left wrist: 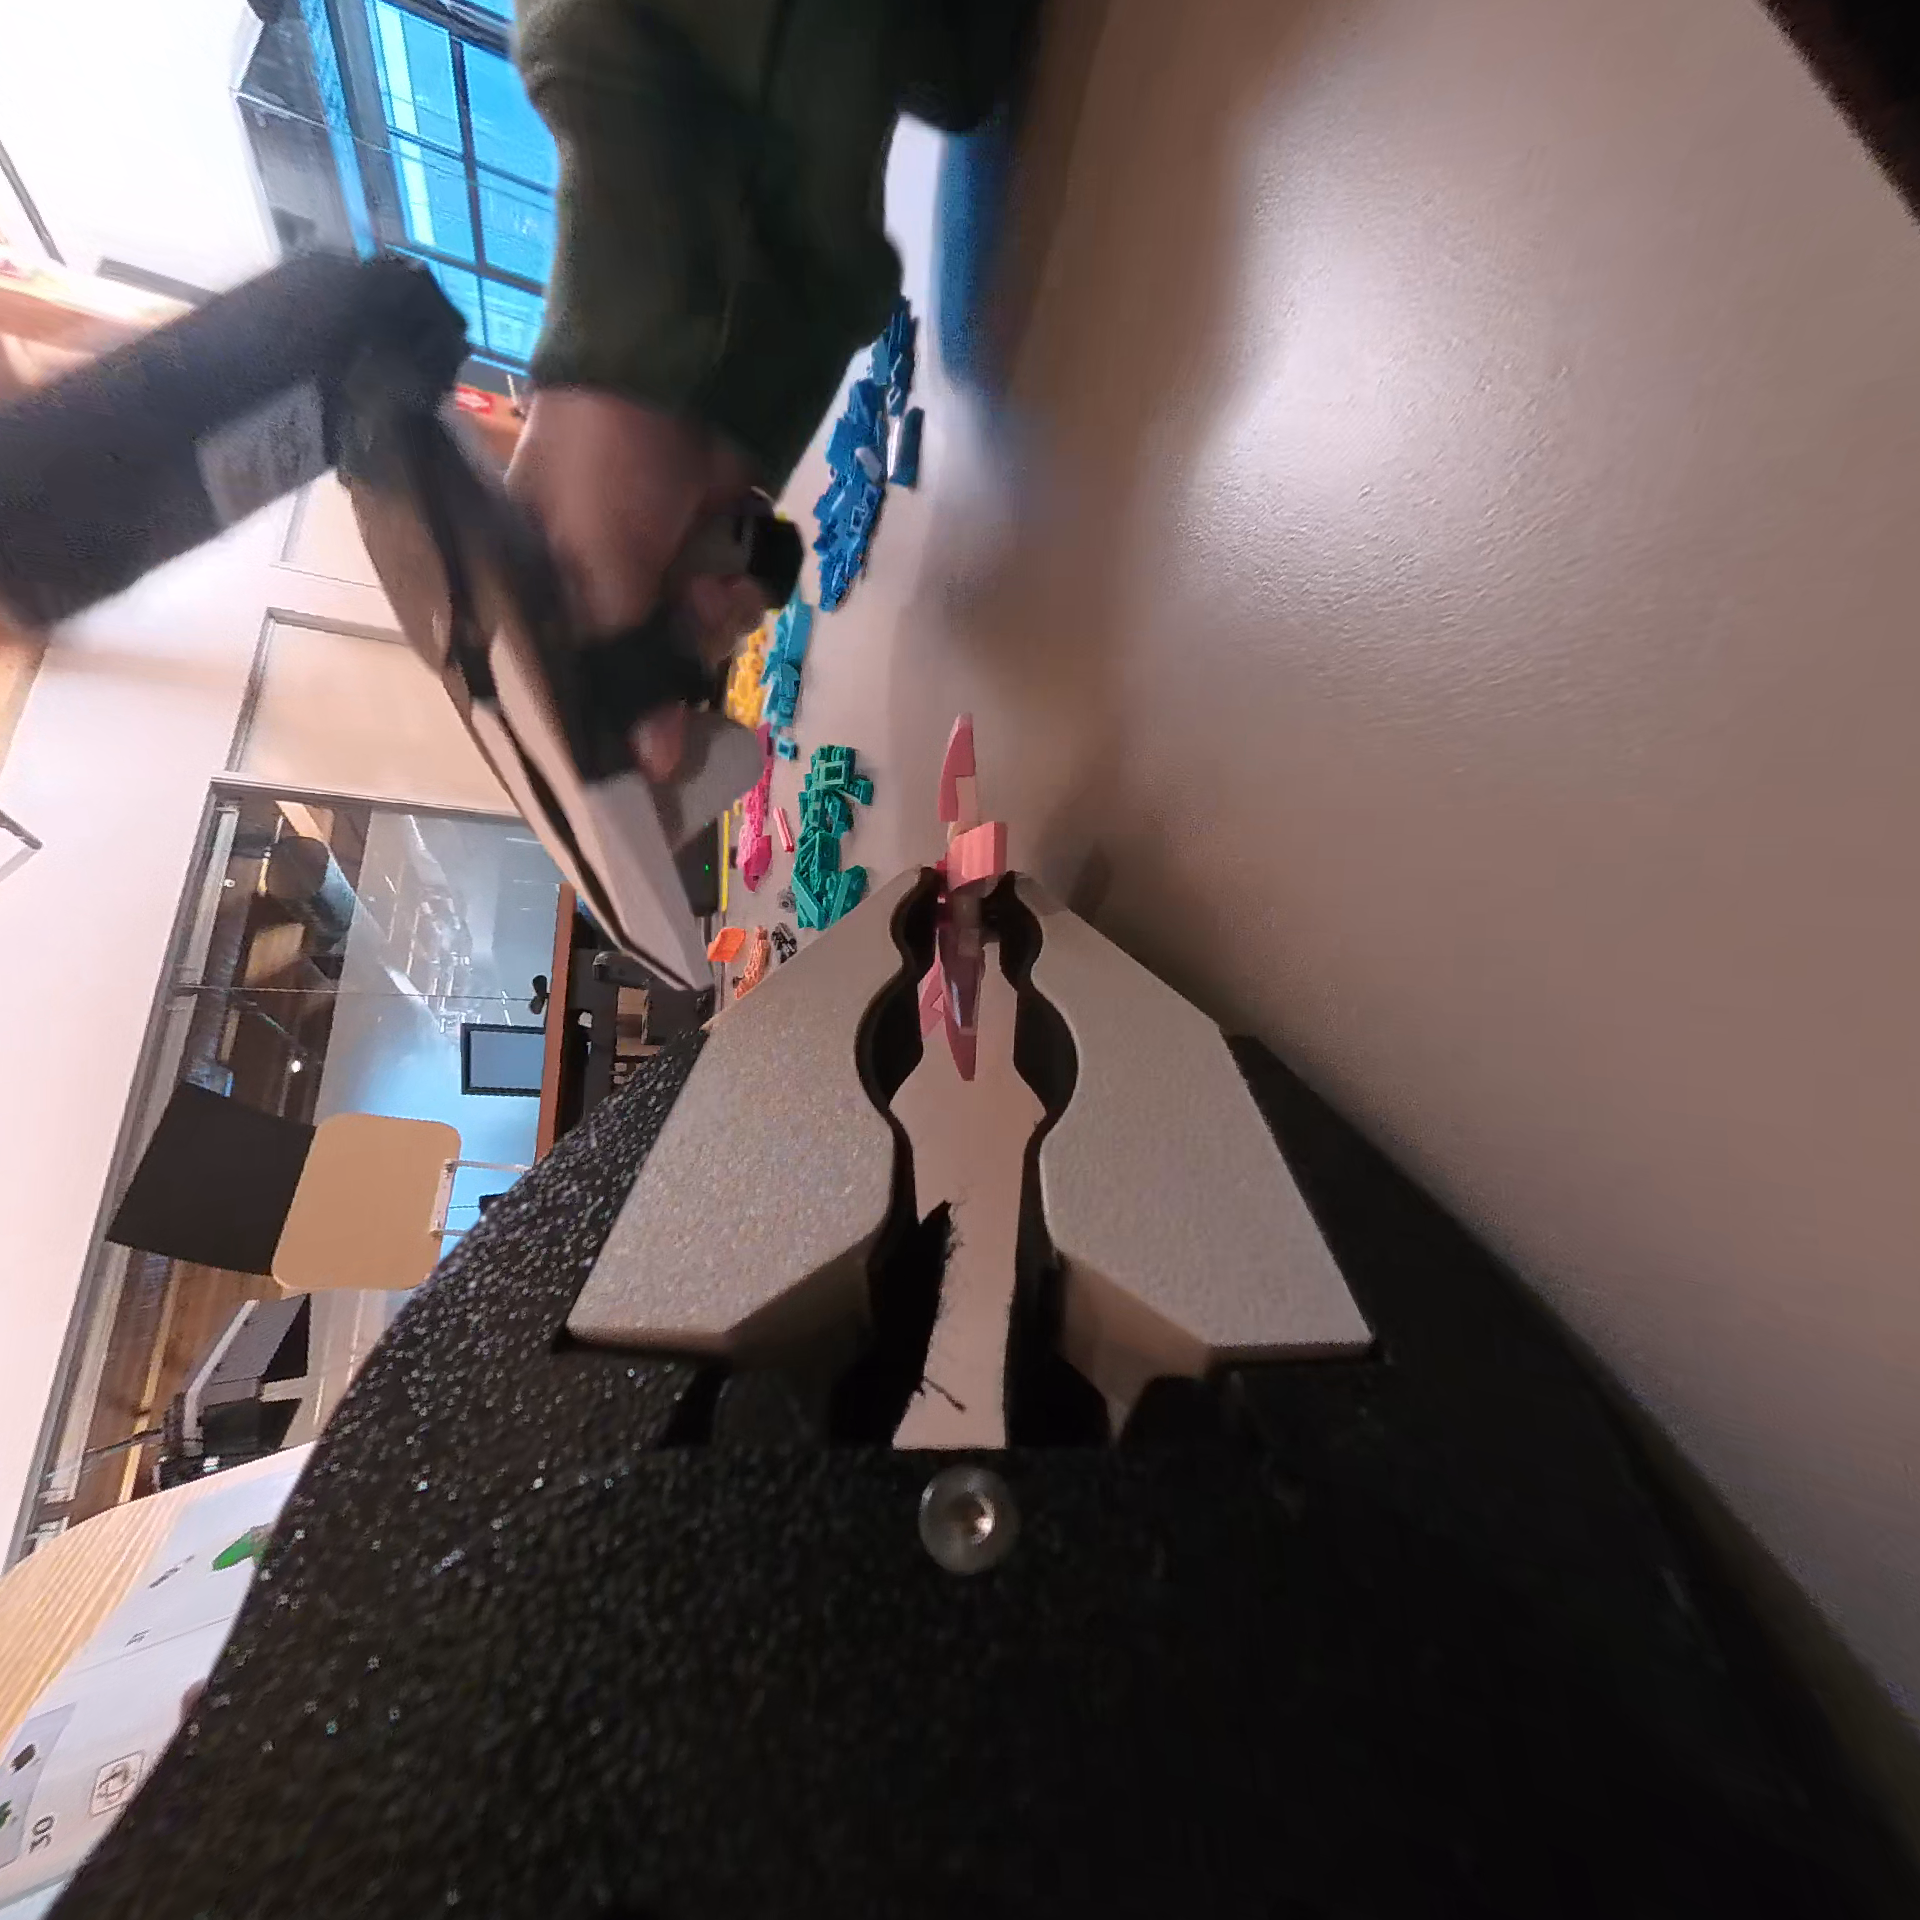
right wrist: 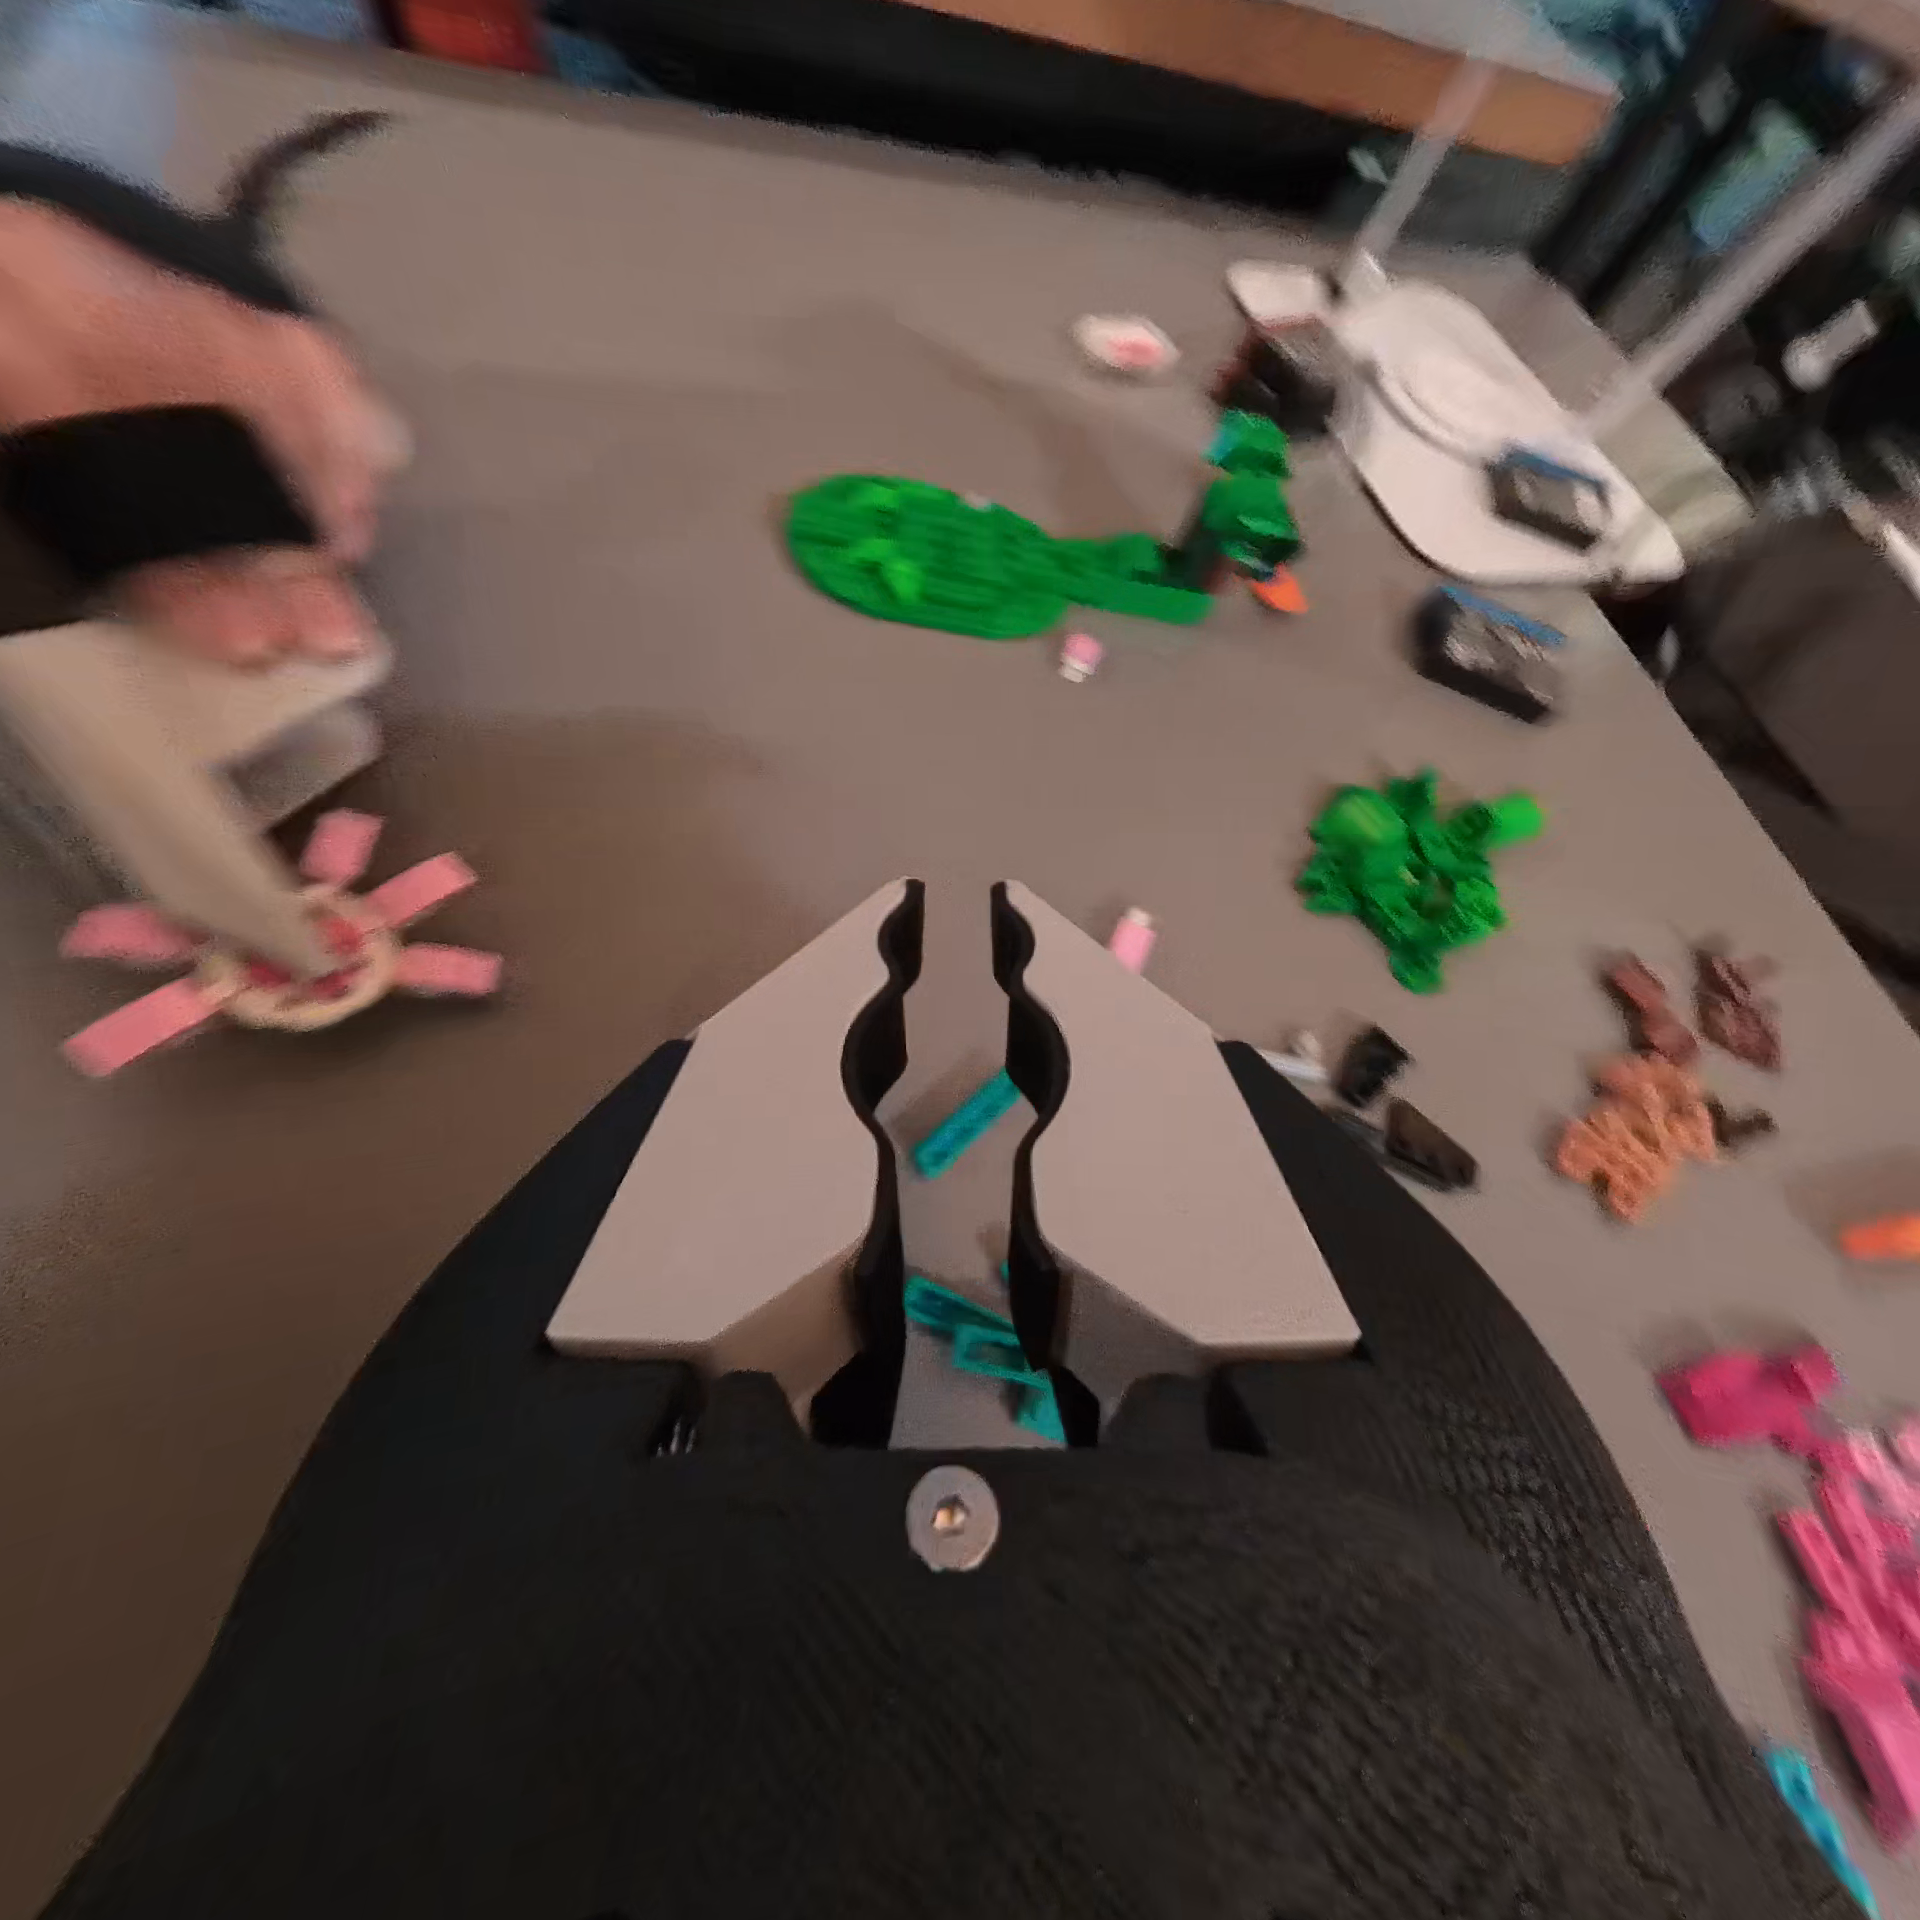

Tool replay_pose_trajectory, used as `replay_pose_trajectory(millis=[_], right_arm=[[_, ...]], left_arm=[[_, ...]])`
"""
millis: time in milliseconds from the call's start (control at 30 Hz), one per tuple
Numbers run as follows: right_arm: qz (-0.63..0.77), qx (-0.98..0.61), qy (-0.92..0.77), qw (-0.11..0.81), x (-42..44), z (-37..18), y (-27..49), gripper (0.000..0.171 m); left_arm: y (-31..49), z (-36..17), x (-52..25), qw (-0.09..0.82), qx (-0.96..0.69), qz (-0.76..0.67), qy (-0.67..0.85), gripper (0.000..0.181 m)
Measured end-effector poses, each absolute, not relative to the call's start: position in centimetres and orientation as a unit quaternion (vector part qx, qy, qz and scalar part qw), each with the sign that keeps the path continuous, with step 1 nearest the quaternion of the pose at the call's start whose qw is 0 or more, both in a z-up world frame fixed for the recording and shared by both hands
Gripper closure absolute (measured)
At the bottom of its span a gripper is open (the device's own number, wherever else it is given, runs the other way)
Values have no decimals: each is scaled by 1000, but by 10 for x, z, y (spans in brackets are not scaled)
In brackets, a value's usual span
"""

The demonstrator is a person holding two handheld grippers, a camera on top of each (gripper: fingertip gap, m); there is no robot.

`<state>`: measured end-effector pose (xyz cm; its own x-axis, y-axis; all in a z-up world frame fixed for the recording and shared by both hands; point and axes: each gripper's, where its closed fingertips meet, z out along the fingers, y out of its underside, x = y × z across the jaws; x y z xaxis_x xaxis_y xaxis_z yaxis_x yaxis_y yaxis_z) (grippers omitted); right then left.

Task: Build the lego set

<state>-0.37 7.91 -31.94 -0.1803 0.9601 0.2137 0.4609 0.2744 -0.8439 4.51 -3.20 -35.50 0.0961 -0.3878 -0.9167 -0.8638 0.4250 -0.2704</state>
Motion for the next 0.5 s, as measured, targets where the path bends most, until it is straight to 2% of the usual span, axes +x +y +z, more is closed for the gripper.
replay_pose_trajectory(millis=[167,267,500], right_arm=[[277,-632,-659,299,-22,-350,123,145],[277,-659,-646,268,-27,-367,130,145],[279,-638,-659,285,-35,-371,129,165]], left_arm=[[-33,-354,44,554,-490,218,637,173],[-34,-354,44,554,-492,216,636,173],[-36,-353,45,554,-488,219,638,173]])
